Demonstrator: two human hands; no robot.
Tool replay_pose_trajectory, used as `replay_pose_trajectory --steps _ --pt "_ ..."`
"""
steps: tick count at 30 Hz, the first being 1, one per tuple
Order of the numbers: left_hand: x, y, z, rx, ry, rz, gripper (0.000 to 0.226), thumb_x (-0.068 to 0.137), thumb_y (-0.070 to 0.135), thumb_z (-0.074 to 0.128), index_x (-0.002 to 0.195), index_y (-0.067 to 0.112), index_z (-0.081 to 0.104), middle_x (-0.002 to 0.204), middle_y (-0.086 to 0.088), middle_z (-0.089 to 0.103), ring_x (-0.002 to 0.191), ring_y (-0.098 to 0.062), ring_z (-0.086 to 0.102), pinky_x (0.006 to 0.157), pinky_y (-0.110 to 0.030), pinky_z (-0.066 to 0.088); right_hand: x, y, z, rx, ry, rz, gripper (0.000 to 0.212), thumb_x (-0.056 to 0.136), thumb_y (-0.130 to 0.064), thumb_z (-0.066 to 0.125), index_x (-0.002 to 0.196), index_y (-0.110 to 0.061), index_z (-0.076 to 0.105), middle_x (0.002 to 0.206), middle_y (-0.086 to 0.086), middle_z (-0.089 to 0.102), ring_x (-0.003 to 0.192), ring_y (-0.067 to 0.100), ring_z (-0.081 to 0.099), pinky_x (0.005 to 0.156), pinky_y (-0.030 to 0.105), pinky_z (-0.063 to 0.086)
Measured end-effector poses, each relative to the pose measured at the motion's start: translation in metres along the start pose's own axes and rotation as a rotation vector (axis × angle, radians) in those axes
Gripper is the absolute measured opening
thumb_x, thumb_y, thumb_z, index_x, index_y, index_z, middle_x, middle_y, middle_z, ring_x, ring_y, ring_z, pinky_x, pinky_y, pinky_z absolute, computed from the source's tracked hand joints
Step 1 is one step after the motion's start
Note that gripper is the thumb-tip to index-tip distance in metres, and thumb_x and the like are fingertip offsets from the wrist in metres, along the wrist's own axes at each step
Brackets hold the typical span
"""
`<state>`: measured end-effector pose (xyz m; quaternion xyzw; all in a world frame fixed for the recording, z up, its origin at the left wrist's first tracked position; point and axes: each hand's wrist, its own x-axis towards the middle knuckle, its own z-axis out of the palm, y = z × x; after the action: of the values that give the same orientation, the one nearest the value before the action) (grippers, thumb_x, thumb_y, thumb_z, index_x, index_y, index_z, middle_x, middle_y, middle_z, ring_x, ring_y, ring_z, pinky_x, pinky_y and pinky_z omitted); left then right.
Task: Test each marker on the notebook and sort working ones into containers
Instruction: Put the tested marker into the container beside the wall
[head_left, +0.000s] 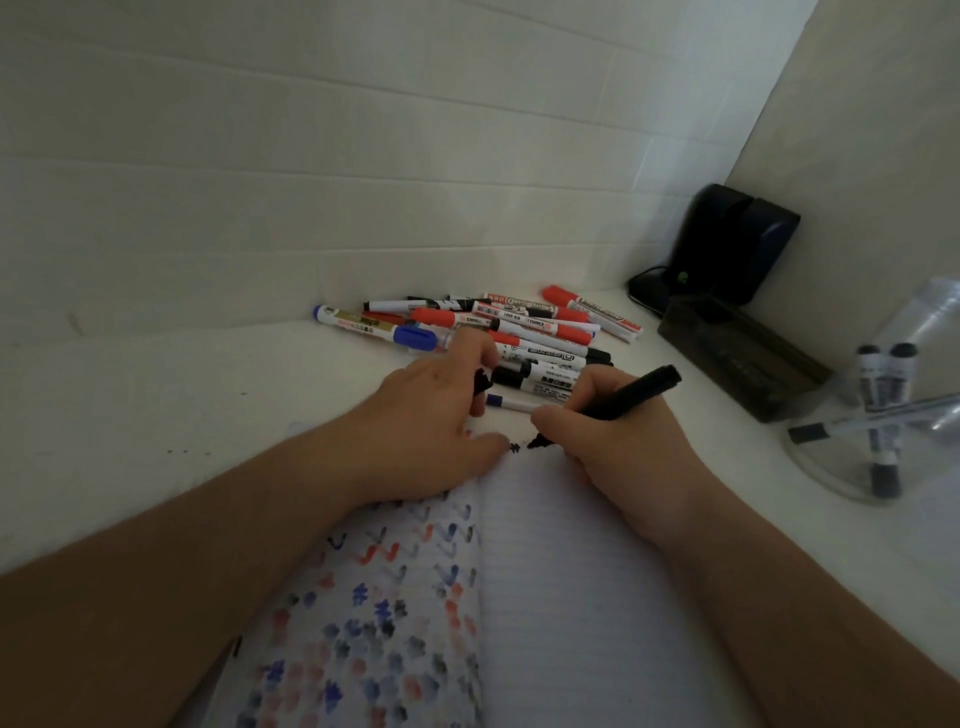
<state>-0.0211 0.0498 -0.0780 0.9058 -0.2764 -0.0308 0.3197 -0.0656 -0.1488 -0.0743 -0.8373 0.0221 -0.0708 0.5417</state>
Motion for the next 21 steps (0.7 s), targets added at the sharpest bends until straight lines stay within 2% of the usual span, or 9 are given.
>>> replay_pose_trajectory --steps 3,6,7,9,11,14,18,21 --pt "0.002 -0.001 0.001 -0.051 0.041 0.051 0.027 0.105 0.022 0.048 0.119 0.036 0.030 0.109 0.016 0.060 0.090 -0.002 0.060 0.083 -0.024 0.051 -0.004 0.002 -0.011 0.349 -0.128 -0.038 0.020 0.076 -0.016 0.087 0.077 -0.020 0.068 0.064 0.002 0.058 0.054 0.013 0.049 0.048 0.022 0.041" --pt "0.003 0.001 -0.001 -0.074 0.027 0.057 0.018 0.107 0.020 0.047 0.116 0.033 0.040 0.110 0.019 0.063 0.096 -0.001 0.061 0.086 -0.022 0.051 -0.005 0.004 -0.021 0.593 -0.148 0.033 0.007 0.086 -0.019 0.078 0.086 -0.017 0.072 0.070 0.009 0.061 0.058 0.020 0.049 0.044 0.022 0.040" --pt "0.002 0.001 -0.001 -0.082 0.019 0.056 0.016 0.107 0.021 0.048 0.115 0.033 0.042 0.110 0.019 0.063 0.100 -0.001 0.061 0.090 -0.024 0.051 -0.005 0.005 -0.023 0.654 -0.162 0.061 0.009 0.089 -0.023 0.072 0.091 -0.014 0.072 0.073 0.011 0.063 0.058 0.020 0.051 0.043 0.023 0.040" --pt "0.002 0.004 -0.001 -0.087 0.009 0.060 0.015 0.106 0.022 0.050 0.115 0.033 0.045 0.112 0.019 0.064 0.105 -0.001 0.060 0.096 -0.028 0.052 -0.003 0.005 -0.025 0.742 -0.204 0.105 0.027 0.081 -0.026 0.062 0.099 -0.008 0.072 0.079 0.015 0.068 0.058 0.021 0.053 0.043 0.024 0.040" --pt "0.001 0.005 -0.002 -0.086 0.009 0.069 0.015 0.106 0.022 0.051 0.115 0.033 0.047 0.112 0.019 0.064 0.105 -0.002 0.060 0.097 -0.031 0.052 -0.002 0.005 -0.025 0.763 -0.211 0.126 0.039 0.076 -0.030 0.057 0.101 -0.006 0.074 0.082 0.018 0.071 0.060 0.022 0.052 0.044 0.025 0.042" --pt "0.000 0.008 -0.002 -0.071 0.011 0.092 0.014 0.106 0.024 0.051 0.115 0.033 0.048 0.110 0.018 0.064 0.100 -0.002 0.059 0.092 -0.032 0.053 -0.003 0.004 -0.024 0.714 -0.210 0.140 0.047 0.079 -0.032 0.048 0.105 -0.003 0.076 0.088 0.021 0.072 0.063 0.021 0.053 0.049 0.025 0.045" --pt "0.000 0.007 -0.001 -0.047 0.025 0.098 0.012 0.104 0.030 0.054 0.114 0.035 0.050 0.107 0.014 0.063 0.093 -0.002 0.059 0.083 -0.029 0.053 -0.002 0.003 -0.020 0.567 -0.174 0.143 0.038 0.098 -0.021 0.042 0.110 -0.008 0.075 0.095 0.021 0.074 0.065 0.022 0.054 0.056 0.031 0.040" --pt "0.001 0.004 0.000 -0.043 0.097 0.135 0.014 0.103 0.032 0.056 0.116 0.036 0.054 0.103 0.016 0.062 0.092 0.001 0.057 0.076 -0.021 0.047 -0.002 0.000 -0.017 0.514 -0.108 0.094 0.030 0.105 -0.018 0.045 0.094 -0.021 0.072 0.089 0.021 0.073 0.060 0.023 0.053 0.052 0.030 0.039"
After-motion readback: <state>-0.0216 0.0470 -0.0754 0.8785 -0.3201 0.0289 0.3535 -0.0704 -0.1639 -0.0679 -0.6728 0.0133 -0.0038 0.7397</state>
